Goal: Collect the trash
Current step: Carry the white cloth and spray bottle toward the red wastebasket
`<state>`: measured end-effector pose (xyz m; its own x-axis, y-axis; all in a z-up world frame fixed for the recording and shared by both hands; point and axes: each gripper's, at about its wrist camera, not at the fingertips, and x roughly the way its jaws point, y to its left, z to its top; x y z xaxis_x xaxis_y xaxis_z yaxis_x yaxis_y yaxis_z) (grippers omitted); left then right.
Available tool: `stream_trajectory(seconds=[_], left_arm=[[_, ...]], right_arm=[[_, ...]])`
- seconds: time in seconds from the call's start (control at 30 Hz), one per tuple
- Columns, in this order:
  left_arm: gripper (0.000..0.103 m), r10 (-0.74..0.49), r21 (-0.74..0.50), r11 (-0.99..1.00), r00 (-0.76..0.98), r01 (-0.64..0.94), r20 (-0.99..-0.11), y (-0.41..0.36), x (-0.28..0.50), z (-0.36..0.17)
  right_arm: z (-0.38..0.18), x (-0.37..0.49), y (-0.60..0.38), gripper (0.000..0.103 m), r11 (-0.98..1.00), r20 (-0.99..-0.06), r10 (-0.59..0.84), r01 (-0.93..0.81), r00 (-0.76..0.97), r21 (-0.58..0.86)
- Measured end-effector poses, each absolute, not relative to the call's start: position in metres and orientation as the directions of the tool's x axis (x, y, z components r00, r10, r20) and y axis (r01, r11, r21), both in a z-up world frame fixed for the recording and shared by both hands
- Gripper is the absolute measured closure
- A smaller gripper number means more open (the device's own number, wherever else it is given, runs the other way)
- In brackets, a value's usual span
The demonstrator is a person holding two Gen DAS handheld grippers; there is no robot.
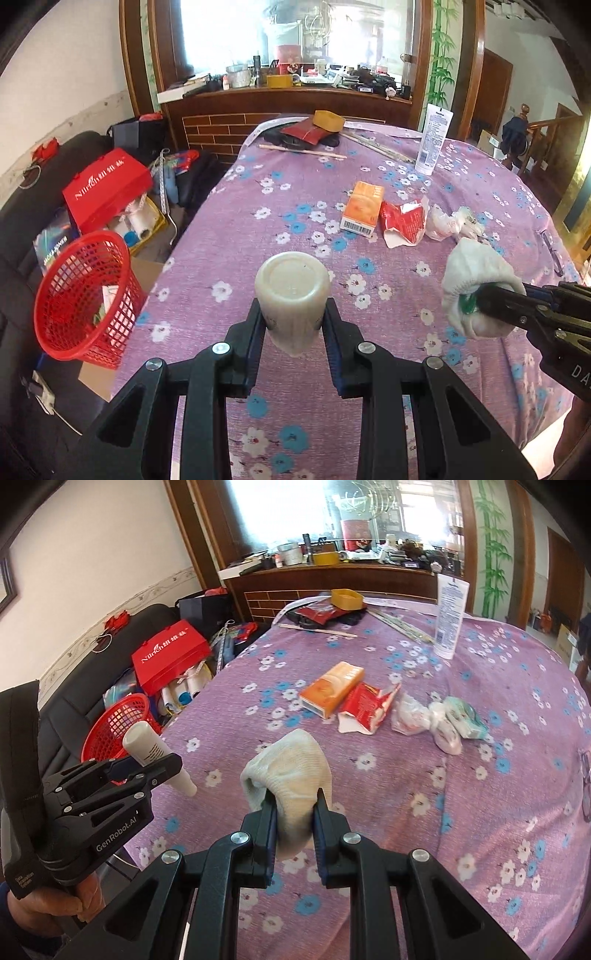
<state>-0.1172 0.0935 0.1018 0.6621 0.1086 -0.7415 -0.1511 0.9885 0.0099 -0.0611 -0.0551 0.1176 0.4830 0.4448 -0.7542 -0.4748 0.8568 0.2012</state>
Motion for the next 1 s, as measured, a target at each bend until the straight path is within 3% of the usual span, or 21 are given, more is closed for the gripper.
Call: stream_trajectory(seconds=[1.0], left_arm=[[0.074,0.119,0.008,0.986,0.657,-0.169,-0.744,0.105,-0.115,0.097]], right_arm=[[0.113,-0.058,-0.047,0.085,0.857,-0.764,0.442,-0.474,0.470,0.204]])
